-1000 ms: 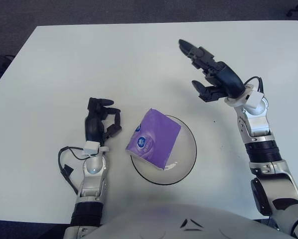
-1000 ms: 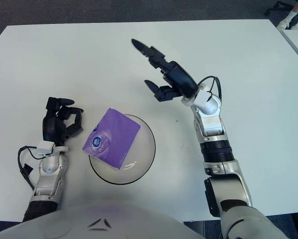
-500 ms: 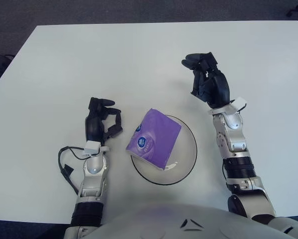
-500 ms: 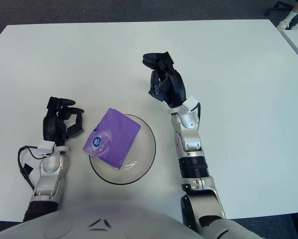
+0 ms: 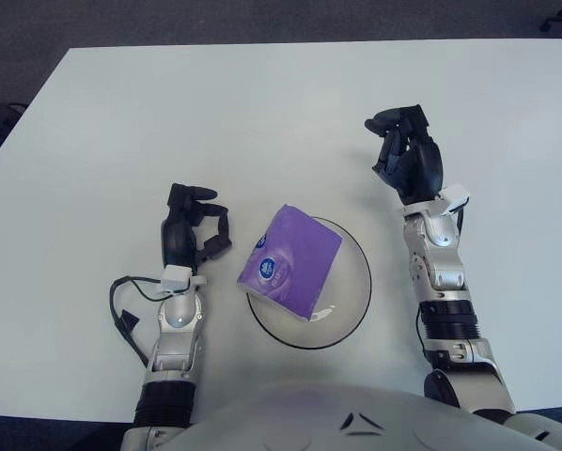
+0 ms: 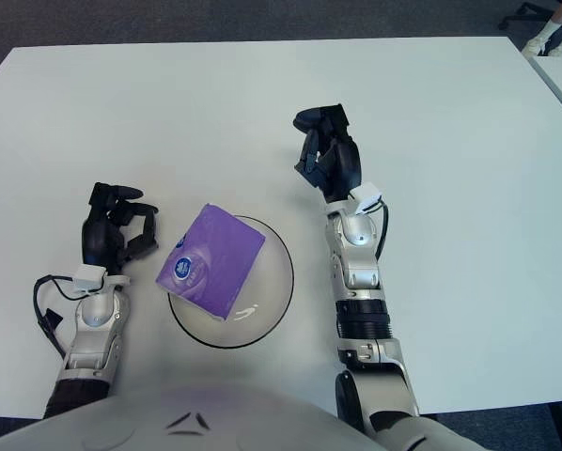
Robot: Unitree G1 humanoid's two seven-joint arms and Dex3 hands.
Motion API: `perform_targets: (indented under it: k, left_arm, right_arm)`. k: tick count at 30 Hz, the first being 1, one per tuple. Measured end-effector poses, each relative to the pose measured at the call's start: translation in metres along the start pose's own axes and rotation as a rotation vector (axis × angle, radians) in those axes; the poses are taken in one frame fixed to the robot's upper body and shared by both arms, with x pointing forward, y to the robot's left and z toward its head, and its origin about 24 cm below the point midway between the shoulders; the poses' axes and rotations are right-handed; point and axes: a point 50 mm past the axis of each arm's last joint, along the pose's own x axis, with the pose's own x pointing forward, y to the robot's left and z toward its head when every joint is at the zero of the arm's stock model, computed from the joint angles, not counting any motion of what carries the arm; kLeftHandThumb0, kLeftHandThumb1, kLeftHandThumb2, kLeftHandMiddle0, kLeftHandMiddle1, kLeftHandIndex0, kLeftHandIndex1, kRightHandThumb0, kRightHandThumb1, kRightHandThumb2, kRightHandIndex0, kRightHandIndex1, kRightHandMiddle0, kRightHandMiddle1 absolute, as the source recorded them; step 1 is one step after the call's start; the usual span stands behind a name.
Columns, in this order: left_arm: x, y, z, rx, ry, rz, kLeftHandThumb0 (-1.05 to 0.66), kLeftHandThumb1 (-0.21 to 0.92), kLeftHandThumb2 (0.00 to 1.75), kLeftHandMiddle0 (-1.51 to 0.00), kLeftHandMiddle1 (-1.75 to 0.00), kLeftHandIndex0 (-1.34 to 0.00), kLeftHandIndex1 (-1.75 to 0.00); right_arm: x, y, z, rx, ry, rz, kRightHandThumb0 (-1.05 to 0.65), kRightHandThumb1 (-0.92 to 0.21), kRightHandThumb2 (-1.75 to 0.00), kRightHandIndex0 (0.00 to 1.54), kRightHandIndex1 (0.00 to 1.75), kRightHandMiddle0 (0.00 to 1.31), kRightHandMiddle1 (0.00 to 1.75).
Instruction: Put the tissue paper into the plate.
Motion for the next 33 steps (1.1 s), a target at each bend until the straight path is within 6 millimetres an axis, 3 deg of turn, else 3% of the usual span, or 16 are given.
perform_targets:
  k: [10, 17, 22, 25, 26, 29, 33]
  left_arm:
    - [0.0, -0.001, 0.0, 0.005, -0.004, -0.003, -0.01, 0.44, 1.07, -0.66, -1.43, -0.35, -1.75]
    - [0.0, -0.001, 0.001, 0.004, -0.009, -0.004, -0.01, 0.43, 1.08, -0.68, -1.39, -0.36, -1.75]
    - [0.0, -0.001, 0.001, 0.003, -0.01, -0.004, -0.01, 0.42, 1.09, -0.68, -1.4, -0.36, -1.75]
    - [0.0, -0.001, 0.001, 0.003, -0.01, -0.004, -0.01, 0.42, 1.1, -0.68, -1.41, -0.37, -1.75]
    - [0.0, -0.001, 0.001, 0.003, -0.009, -0.004, -0.01, 0.42, 1.1, -0.68, -1.42, -0.37, -1.75]
    - [0.0, -0.001, 0.001, 0.003, -0.008, -0.004, -0.01, 0.42, 1.11, -0.68, -1.42, -0.37, -1.75]
    - [0.0, -0.001, 0.0, 0.004, -0.005, -0.004, -0.01, 0.42, 1.1, -0.67, -1.42, -0.37, -1.75]
  right_arm:
    - [-0.009, -0.001, -0.016, 0.017, 0.072, -0.06, -0.51, -0.91, -1.07, 0.37, 1.21, 0.2, 1.59]
    - [-0.013, 0.001, -0.027, 0.047, 0.105, -0.129, -0.52, -0.91, -1.05, 0.59, 1.39, 0.4, 1.71]
    - [-0.018, 0.003, -0.034, 0.06, 0.128, -0.179, -0.52, -0.88, -1.05, 0.67, 1.53, 0.51, 1.74]
    - [-0.02, 0.004, -0.036, 0.063, 0.132, -0.195, -0.51, -0.84, -1.06, 0.69, 1.61, 0.56, 1.74]
    - [-0.021, 0.005, -0.037, 0.066, 0.13, -0.199, -0.48, -0.73, -1.06, 0.71, 1.63, 0.52, 1.75]
    - [-0.022, 0.006, -0.039, 0.067, 0.117, -0.205, -0.44, -0.58, -1.07, 0.73, 1.67, 0.48, 1.75]
    - [-0.026, 0.005, -0.043, 0.066, 0.111, -0.209, -0.43, -0.53, -1.08, 0.73, 1.7, 0.47, 1.75]
